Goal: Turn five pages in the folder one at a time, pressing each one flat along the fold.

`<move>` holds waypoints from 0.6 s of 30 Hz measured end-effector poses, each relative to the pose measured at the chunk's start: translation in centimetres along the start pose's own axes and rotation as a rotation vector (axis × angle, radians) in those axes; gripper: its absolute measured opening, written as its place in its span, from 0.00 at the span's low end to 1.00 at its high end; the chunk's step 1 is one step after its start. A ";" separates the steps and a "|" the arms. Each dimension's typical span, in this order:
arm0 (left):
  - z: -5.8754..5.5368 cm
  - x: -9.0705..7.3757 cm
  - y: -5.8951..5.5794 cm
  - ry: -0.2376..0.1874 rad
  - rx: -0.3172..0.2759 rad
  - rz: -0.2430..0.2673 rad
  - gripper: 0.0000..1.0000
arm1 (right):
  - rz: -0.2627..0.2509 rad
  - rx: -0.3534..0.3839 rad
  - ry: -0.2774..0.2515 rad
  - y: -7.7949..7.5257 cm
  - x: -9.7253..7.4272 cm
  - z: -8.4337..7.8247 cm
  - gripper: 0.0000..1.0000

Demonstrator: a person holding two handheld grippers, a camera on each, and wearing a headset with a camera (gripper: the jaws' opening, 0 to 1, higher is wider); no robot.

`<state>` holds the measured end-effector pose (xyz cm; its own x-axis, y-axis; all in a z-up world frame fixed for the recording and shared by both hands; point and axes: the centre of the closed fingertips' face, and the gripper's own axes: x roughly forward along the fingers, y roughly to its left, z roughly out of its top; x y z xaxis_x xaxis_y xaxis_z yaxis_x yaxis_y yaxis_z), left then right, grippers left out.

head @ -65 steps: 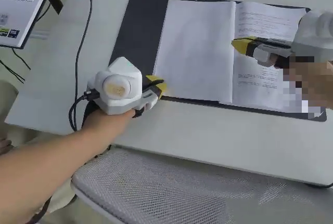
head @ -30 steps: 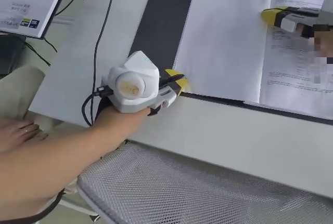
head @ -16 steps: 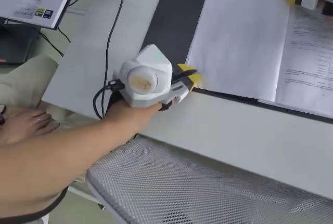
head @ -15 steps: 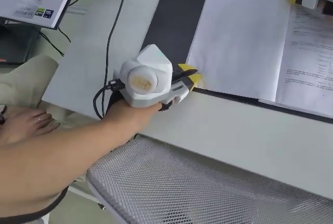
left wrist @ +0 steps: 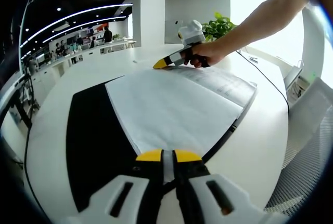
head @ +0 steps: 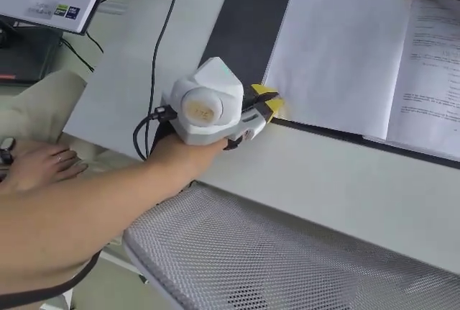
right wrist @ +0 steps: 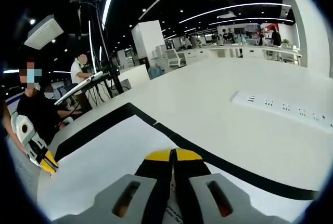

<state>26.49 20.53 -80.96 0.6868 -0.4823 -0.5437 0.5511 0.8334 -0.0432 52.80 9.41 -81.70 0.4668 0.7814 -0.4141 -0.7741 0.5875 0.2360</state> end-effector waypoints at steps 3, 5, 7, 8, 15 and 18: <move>0.0 0.0 0.0 0.001 0.001 0.000 0.05 | 0.003 -0.002 0.003 0.1 -0.1 -0.2 0.00; 0.0 0.0 0.0 0.001 0.001 0.000 0.05 | 0.006 0.000 0.006 0.2 -0.2 -0.2 0.00; 0.0 -0.1 0.0 0.001 0.004 0.000 0.05 | 0.016 -0.021 0.015 0.7 -0.4 -0.5 0.00; 0.0 -0.1 0.0 0.001 0.004 0.000 0.05 | 0.021 -0.019 0.020 0.9 -0.5 -0.6 0.00; 0.1 -0.1 0.0 0.001 0.007 0.000 0.05 | 0.052 -0.037 0.028 2.9 -1.6 -1.3 0.00; 0.1 -0.1 0.0 0.002 0.010 0.000 0.05 | 0.061 -0.037 0.028 3.6 -2.0 -1.6 0.00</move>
<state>26.42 20.55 -80.83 0.6862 -0.4818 -0.5450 0.5554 0.8308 -0.0351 48.41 9.62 -81.46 0.4061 0.8092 -0.4246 -0.8165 0.5299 0.2291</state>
